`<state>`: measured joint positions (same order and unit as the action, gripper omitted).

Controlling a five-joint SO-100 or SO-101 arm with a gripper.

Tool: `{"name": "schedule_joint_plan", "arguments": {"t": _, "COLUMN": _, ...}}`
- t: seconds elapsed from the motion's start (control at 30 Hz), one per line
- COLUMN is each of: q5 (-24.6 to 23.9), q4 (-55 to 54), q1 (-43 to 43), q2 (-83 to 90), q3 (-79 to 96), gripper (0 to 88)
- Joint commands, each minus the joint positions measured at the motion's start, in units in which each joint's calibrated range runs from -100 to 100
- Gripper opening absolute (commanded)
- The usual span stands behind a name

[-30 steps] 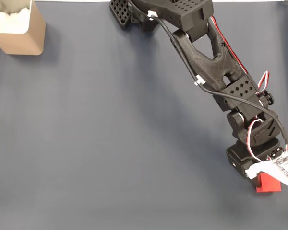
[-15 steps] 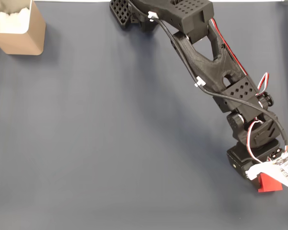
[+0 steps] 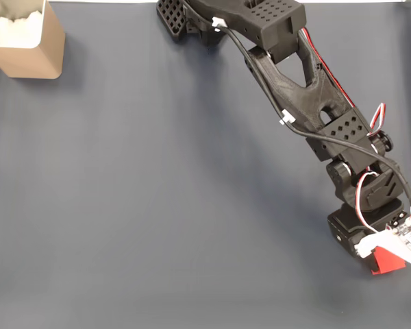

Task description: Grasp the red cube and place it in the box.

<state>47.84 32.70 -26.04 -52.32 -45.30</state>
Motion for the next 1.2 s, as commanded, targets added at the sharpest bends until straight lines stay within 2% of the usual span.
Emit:
{"name": "schedule_joint_plan", "arguments": {"t": 0.0, "q5": 0.05, "q4": -0.98, "q1": -0.74, "q2": 0.94, "q3": -3.70, "gripper": 35.9}}
{"name": "schedule_joint_plan", "arguments": {"t": 0.43, "q5": 0.29, "q4": -0.57, "q1": -0.88, "q2": 1.02, "q3": -4.06, "gripper": 33.6}}
{"name": "schedule_joint_plan", "arguments": {"t": 1.17, "q5": 1.66, "q4": 0.91, "q1": -1.16, "q2": 5.01, "q3": 0.50, "gripper": 12.6}}
